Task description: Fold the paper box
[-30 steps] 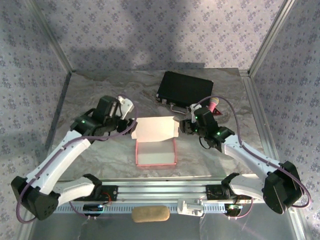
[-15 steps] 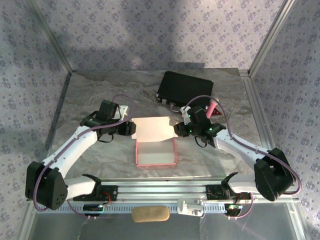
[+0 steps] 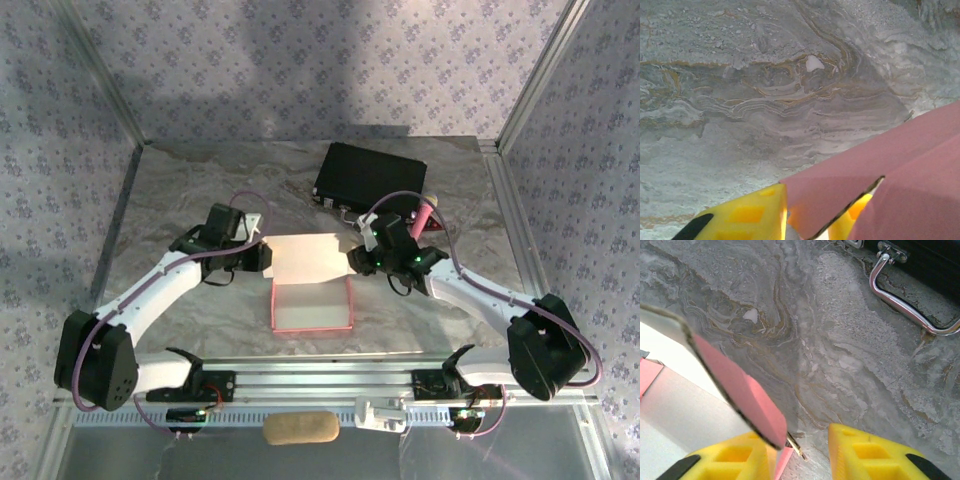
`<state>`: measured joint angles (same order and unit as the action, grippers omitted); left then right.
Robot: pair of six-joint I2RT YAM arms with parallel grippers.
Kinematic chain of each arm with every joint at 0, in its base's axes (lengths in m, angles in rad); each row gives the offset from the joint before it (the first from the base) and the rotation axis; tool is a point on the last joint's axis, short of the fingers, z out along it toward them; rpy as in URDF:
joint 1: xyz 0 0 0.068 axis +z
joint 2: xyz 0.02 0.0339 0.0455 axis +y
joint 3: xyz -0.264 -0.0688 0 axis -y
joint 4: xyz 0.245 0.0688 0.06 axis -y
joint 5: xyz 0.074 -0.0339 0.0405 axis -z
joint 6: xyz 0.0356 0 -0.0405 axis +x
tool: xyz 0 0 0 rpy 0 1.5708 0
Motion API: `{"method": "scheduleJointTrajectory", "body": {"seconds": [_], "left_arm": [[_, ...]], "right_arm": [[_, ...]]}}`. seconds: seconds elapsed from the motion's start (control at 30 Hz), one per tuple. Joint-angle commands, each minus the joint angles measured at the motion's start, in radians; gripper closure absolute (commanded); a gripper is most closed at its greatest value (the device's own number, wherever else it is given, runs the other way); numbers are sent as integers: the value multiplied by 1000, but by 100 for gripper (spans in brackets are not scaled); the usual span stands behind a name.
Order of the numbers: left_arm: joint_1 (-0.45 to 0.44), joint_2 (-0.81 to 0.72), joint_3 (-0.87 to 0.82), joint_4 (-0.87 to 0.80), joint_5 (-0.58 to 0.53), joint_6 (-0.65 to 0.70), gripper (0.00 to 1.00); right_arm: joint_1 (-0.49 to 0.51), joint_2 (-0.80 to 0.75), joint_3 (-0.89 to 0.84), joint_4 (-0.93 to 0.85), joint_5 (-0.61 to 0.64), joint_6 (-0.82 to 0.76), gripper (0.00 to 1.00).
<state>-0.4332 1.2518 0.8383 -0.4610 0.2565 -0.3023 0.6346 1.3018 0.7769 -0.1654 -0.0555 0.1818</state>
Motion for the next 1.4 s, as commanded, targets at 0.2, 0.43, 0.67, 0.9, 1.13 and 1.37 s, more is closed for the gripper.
{"method": "scheduleJointTrajectory", "body": {"seconds": [0.2, 0.43, 0.67, 0.9, 1.13, 1.37], "left_arm": [[-63, -13, -40, 85, -104, -119, 86], [-92, -36, -62, 134, -182, -214, 91], [-124, -73, -70, 198, -273, -294, 92], [-131, -54, -33, 288, -338, -295, 91], [-66, 35, -21, 487, -278, -223, 91], [-29, 49, -136, 727, -235, -192, 91]], "right_arm": [[43, 15, 39, -28, 96, 24, 80], [82, 24, 44, -13, 181, 93, 92], [136, 43, 55, 11, 290, 162, 99], [175, 96, 86, 119, 404, 230, 100], [180, 216, 84, 428, 462, 160, 100], [181, 303, 9, 717, 489, 99, 100]]}}
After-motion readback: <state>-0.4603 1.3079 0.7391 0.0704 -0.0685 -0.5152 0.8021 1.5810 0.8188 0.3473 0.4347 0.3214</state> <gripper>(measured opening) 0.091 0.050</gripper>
